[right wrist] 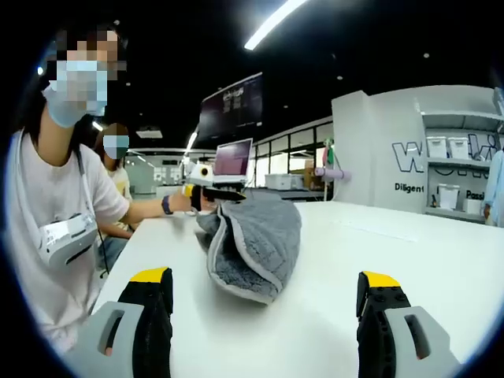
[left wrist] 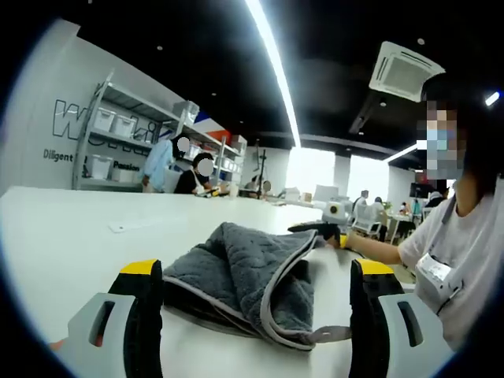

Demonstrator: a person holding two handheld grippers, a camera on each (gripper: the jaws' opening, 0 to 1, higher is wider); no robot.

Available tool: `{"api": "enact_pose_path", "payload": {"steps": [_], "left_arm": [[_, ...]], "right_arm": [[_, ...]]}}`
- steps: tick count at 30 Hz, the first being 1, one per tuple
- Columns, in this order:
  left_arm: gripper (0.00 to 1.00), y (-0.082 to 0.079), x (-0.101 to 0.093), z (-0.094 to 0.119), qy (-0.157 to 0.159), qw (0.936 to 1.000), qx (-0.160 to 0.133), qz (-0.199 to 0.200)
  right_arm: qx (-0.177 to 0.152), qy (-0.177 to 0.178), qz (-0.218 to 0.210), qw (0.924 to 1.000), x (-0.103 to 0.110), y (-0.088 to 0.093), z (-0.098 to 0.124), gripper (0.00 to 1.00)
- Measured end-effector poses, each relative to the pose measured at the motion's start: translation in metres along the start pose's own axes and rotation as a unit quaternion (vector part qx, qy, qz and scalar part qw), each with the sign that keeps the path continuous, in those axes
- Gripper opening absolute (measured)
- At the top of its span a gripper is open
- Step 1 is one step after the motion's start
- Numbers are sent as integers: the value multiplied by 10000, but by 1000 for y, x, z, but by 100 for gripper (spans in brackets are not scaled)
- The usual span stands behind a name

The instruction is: Fold the towel on the table until its edges align and the towel forms a compact rectangular stack.

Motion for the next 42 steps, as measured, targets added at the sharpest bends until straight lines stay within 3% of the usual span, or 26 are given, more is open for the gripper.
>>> {"api": "enact_pose_path", "payload": {"steps": [5,13,22,26,31,34,38,40,42], "left_arm": [[98,7,-7,-7,22,9996,186,-211],[98,14,-3,-7,-34,9993,303,-198],[97,8,-7,-7,-60,9988,266,-415],[97,8,-10,-10,-257,9948,468,-870],[94,1,-25,-24,-312,9932,390,-1052],[93,-3,-34,-36,-406,9824,631,-1709],[90,-5,-50,-53,-382,9712,803,-2209],[86,1,-59,-62,-435,9580,1161,-2588],[83,5,-70,-72,-299,9510,1309,-2785]], "right_arm": [[105,-39,48,9999,0,3,1,99],[122,-52,15,9999,-4,4,3,99],[188,-64,61,9998,-1,7,-1,99],[190,-39,45,9998,0,7,-2,99],[188,-61,26,9998,2,7,-3,99],[159,-55,9,9999,2,6,-2,99],[145,-67,-4,9999,2,5,-1,99],[151,-64,3,9999,1,5,0,99],[151,-76,1,9999,1,5,0,99]]}}
Point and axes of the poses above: the point that each gripper's makers call its tool centre point, and the gripper's own axes: z roughly backward along the fingers, x roughly to its left, y roughly out of its underside, the point moved 4 cm from there along z, roughly backward along the fingers, and after that the axes turned 5 degrees about -x, right-handed, at the moved point
